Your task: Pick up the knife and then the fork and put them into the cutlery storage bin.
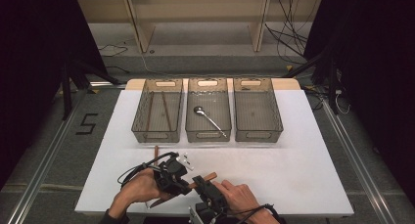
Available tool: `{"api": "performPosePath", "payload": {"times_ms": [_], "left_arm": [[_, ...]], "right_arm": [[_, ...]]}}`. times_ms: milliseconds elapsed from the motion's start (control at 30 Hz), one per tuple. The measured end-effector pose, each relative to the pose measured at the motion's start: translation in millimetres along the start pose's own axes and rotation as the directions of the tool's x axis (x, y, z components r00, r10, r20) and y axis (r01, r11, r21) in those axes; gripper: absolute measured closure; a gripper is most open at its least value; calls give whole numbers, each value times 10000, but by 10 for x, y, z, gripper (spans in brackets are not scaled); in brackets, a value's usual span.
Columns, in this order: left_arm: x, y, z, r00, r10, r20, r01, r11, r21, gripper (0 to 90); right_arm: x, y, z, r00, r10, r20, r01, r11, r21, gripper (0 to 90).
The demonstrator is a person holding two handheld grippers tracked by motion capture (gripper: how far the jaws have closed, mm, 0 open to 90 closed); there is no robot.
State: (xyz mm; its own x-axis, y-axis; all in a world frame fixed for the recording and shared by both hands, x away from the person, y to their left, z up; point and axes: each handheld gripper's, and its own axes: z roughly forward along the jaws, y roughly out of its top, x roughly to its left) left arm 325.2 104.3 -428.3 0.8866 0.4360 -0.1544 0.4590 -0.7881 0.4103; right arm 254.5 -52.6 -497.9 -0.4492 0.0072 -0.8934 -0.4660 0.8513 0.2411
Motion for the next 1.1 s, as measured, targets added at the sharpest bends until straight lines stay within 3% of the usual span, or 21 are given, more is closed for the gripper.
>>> {"api": "performPosePath", "payload": {"times_ms": [233, 467, 633, 733, 800, 867, 967, 1100], "left_arm": [[16, 0, 8, 9998, -103, 156, 102, 9999, 55, 767], [26, -14, -10, 9996, -137, 266, 134, 9999, 103, 742], [70, -41, -108, 9993, -295, 225, 304, 9988, -395, 613], [98, -68, -168, 9995, -302, 25, 303, 9976, -619, 567], [119, -84, -205, 9990, -398, -181, 382, 9959, -824, 491], [142, -96, -247, 9978, -578, -313, 541, 9926, -1086, 429], [188, -119, -320, 9943, -951, -475, 855, 9811, -1735, 359], [296, -176, -418, 9815, -1669, -934, 1415, 9622, -2327, 290]], "right_arm": [[32, -1, -3, 9984, -549, 98, 549, 9985, 22, 760], [39, -1, -13, 9961, -852, -229, 851, 9964, -43, 810], [35, -28, -13, 9960, -839, -321, 841, 9964, 49, 811], [24, -47, -12, 9966, -744, -359, 750, 9971, 159, 811], [8, -67, -15, 9962, -798, -345, 805, 9966, 191, 811], [-1, -90, -24, 9964, -785, -318, 794, 9965, 278, 812], [-26, -146, -33, 9979, -580, -287, 592, 9972, 452, 812], [-83, -217, -57, 9988, -403, -266, 418, 9974, 590, 812]]}}
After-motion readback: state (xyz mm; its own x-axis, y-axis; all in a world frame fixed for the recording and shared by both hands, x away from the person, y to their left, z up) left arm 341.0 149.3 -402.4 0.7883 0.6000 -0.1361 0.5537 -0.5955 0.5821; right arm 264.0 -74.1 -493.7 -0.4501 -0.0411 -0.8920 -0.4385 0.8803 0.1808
